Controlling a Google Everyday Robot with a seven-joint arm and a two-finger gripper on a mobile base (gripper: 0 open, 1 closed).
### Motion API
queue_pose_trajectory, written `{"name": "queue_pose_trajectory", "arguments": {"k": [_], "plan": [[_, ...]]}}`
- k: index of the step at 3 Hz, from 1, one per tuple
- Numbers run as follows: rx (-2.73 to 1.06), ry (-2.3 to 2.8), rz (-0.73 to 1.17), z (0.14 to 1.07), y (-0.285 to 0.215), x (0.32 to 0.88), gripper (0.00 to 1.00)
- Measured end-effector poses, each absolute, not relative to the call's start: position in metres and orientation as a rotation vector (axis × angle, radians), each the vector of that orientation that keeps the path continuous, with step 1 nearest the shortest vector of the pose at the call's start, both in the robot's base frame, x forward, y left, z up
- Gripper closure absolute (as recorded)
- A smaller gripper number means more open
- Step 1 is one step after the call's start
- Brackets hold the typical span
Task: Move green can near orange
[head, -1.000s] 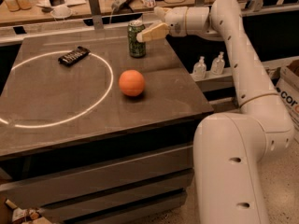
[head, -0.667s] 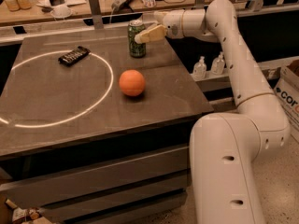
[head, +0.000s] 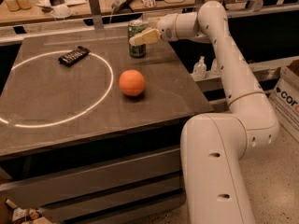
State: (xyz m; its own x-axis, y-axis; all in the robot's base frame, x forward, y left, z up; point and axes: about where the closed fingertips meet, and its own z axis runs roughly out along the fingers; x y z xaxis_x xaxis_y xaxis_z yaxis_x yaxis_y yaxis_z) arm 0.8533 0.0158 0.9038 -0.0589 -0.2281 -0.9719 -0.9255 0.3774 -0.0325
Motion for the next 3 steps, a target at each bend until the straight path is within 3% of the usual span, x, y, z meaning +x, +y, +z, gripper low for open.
{"name": "queue_pose_trajectory", "arguments": {"k": [1,2,3], "plan": [[-1.136,1.532,0.818,0.897,0.025,0.846,0.38],[-1.149,1.511,0.843,0.909,0.007,0.832,0.70],[-1.131,1.520,0.833,0.934,-0.026,0.816,0.93]]}}
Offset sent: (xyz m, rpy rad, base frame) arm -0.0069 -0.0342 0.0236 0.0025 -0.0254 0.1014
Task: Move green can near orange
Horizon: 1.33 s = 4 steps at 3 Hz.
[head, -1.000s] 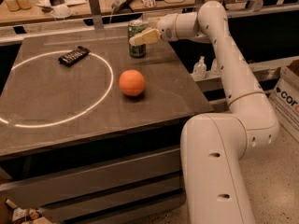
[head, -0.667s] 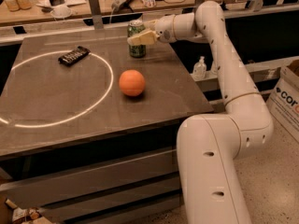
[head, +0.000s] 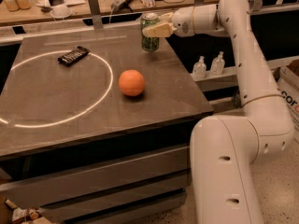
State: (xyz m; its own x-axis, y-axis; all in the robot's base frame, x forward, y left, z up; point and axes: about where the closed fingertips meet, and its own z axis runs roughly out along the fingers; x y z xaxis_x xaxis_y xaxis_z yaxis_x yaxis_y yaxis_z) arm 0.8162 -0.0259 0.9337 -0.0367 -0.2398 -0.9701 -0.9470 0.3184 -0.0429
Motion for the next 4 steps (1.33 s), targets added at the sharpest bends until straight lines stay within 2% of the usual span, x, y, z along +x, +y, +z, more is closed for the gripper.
{"name": "queue_pose_trajectory", "arguments": {"k": [1,4], "plan": [[-1.150,1.527,0.887,0.942,-0.036,0.794,1.00],[-1.242,1.496,0.928,0.944,-0.047,0.745,1.00]]}}
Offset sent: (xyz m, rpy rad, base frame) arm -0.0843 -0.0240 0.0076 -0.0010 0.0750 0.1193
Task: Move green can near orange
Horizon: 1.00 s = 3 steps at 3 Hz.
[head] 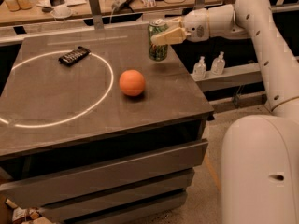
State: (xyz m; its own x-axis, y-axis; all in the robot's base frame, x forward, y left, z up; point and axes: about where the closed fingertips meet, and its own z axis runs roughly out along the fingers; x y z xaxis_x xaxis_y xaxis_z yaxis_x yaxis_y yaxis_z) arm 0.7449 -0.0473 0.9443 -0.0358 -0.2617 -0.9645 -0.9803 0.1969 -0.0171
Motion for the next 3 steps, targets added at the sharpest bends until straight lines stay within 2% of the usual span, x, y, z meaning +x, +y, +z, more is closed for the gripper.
{"name": "queue_pose_trajectory", "arguments": {"k": [2,3], "plan": [[-1.218,1.514,0.877,0.936,-0.043,0.706,1.00],[-1.198,1.536,0.888,0.923,-0.035,0.682,0.81]]}}
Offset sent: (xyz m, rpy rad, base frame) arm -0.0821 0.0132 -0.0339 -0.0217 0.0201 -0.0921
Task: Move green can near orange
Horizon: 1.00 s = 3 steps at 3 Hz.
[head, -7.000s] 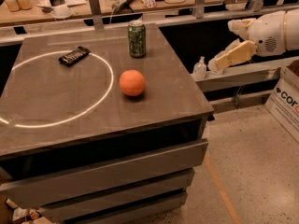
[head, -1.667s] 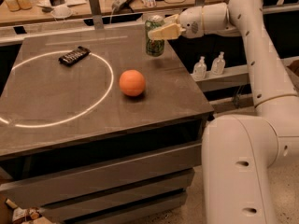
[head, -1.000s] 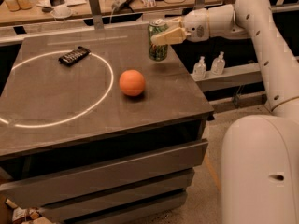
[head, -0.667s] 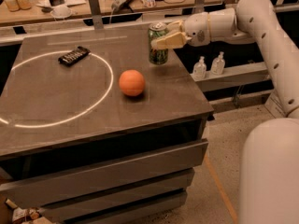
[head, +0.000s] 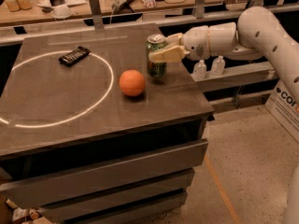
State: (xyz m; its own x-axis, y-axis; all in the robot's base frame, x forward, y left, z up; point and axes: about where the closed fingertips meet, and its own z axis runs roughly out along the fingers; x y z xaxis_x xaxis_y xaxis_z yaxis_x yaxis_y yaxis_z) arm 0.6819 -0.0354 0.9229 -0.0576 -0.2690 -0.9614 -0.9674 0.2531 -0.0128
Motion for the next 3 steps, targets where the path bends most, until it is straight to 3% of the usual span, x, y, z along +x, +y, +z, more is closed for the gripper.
{"name": "queue_pose_trajectory", "arguments": {"k": [1,3], "plan": [[-1.187,1.567,0.896,0.912,-0.030,0.655,0.51],[-1.197,1.604,0.857,0.906,-0.030,0.639,0.04]]}}
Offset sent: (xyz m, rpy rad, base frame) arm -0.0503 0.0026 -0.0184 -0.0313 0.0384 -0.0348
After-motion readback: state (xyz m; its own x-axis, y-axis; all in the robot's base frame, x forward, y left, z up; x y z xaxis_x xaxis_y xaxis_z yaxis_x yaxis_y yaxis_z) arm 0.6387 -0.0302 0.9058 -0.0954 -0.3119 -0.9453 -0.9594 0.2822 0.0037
